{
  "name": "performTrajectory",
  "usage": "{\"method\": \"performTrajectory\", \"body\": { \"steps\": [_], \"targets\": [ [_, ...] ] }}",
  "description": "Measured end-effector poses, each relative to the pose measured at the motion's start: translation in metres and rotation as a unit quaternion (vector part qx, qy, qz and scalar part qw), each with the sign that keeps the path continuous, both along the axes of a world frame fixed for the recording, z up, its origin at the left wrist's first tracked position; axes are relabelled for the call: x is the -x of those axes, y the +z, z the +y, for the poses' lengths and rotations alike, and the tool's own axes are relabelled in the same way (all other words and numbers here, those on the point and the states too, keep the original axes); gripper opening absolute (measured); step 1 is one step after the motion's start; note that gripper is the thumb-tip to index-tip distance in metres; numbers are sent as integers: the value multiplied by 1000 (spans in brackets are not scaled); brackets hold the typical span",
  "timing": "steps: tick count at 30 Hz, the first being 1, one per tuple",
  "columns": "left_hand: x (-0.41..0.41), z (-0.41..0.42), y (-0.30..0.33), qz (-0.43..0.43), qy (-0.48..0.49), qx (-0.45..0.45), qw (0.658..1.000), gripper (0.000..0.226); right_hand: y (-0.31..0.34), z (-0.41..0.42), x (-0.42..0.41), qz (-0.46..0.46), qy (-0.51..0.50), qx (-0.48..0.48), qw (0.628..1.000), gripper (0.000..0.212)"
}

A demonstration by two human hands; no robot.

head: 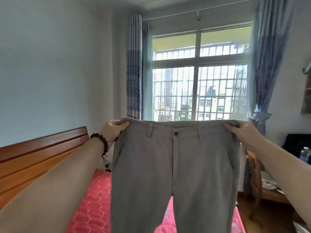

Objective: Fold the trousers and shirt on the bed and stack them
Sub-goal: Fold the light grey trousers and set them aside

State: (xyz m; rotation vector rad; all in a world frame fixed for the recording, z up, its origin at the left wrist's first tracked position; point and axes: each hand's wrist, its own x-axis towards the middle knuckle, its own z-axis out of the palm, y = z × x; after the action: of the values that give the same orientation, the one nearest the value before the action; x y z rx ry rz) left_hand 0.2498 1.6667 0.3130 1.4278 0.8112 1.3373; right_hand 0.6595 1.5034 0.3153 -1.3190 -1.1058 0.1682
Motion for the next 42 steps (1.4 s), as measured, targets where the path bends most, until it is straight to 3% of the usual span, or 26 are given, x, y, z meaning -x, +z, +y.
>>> {"method": "performTrajectory", "body": {
  "steps": [3,5,9,12,14,20,24,26,28,30,32,35,42],
  "targets": [
    [10,1,-20,-60,-87,102,989,35,-6,-14,-11,155,120,46,980,32],
    [7,1,-28,-57,-100,168,979,39,-10,-16,-8,218,106,83,967,34],
    [-28,-9,-41,-11,105,219,970,60,-27,4,26,274,-35,110,955,25],
    [-61,-33,-36,-99,149,166,970,33,-25,13,72,302,-56,41,951,16],
    [-83,-57,-29,-114,100,119,981,11,-19,13,115,308,19,2,951,9],
    [-112,-103,-15,-105,-55,37,992,32,-7,7,221,281,186,14,941,42],
    [-93,-105,-7,-50,-38,-45,997,26,13,-8,226,289,331,58,896,59],
    [-78,-101,4,-82,-37,-52,995,17,25,-12,221,250,293,23,922,46],
    [-59,-97,17,-119,-79,-40,989,9,32,-16,208,127,147,6,981,34],
    [-42,-91,28,-143,-142,-46,978,7,31,-17,188,30,33,33,998,54],
    [-29,-88,38,-147,-189,-63,969,8,28,-19,176,95,129,99,982,70],
    [-14,-86,51,-123,-213,-89,965,9,23,-20,181,183,256,138,939,64],
    [24,-74,70,-110,-130,-156,973,15,47,-20,212,158,218,-20,963,40]
  ]
}}
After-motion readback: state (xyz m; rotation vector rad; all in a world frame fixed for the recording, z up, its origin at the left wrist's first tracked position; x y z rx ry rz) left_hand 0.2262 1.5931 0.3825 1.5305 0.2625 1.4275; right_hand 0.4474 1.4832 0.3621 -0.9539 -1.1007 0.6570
